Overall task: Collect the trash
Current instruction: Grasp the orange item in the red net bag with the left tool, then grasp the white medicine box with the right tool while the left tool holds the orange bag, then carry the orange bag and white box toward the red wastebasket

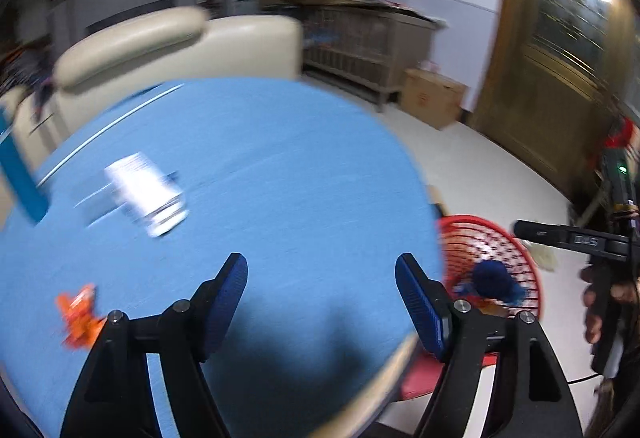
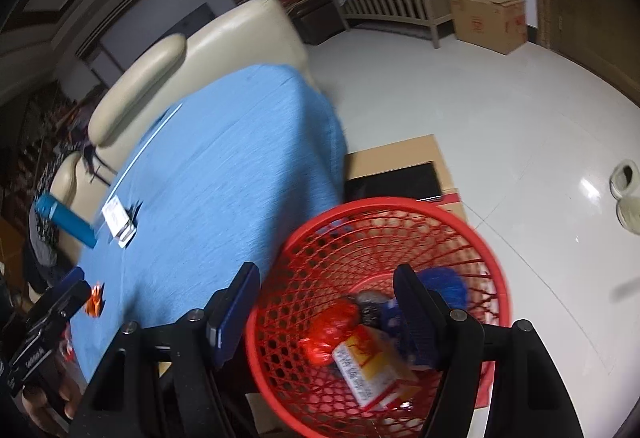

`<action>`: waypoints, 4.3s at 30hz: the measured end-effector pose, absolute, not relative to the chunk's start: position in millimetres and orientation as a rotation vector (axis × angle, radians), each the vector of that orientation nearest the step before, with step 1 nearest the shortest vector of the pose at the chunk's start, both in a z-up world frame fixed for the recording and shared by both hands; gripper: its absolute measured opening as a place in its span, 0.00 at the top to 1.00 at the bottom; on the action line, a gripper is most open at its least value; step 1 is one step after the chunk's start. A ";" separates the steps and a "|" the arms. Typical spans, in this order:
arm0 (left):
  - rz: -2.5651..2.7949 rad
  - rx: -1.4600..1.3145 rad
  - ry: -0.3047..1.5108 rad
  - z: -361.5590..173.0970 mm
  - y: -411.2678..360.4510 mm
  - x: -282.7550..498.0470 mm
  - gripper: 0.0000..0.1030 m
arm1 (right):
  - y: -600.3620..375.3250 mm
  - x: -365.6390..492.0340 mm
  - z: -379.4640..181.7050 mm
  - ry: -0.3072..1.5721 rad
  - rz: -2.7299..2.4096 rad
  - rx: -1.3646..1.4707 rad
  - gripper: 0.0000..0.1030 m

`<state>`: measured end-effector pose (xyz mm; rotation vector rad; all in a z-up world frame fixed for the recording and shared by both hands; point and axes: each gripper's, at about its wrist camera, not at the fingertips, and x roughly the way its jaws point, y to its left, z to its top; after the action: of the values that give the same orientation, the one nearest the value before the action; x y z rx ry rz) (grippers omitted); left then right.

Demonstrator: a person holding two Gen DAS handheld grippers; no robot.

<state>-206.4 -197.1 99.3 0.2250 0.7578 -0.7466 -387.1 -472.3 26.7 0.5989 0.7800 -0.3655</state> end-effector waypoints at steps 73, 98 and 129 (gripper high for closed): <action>-0.305 0.052 0.892 33.4 -51.6 -111.8 0.76 | -249.3 -150.1 31.0 0.958 0.099 0.167 0.50; -0.389 0.208 0.811 72.9 -117.3 -170.9 0.76 | -308.2 -250.2 35.9 0.826 0.041 0.354 0.50; -0.454 0.268 0.777 91.9 -154.1 -223.1 0.76 | -335.8 -306.6 49.9 0.701 0.025 0.478 0.50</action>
<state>-223.1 -154.1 91.9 0.2678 0.7770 -0.4542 -306.6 -335.8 49.9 0.4781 0.7007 0.0249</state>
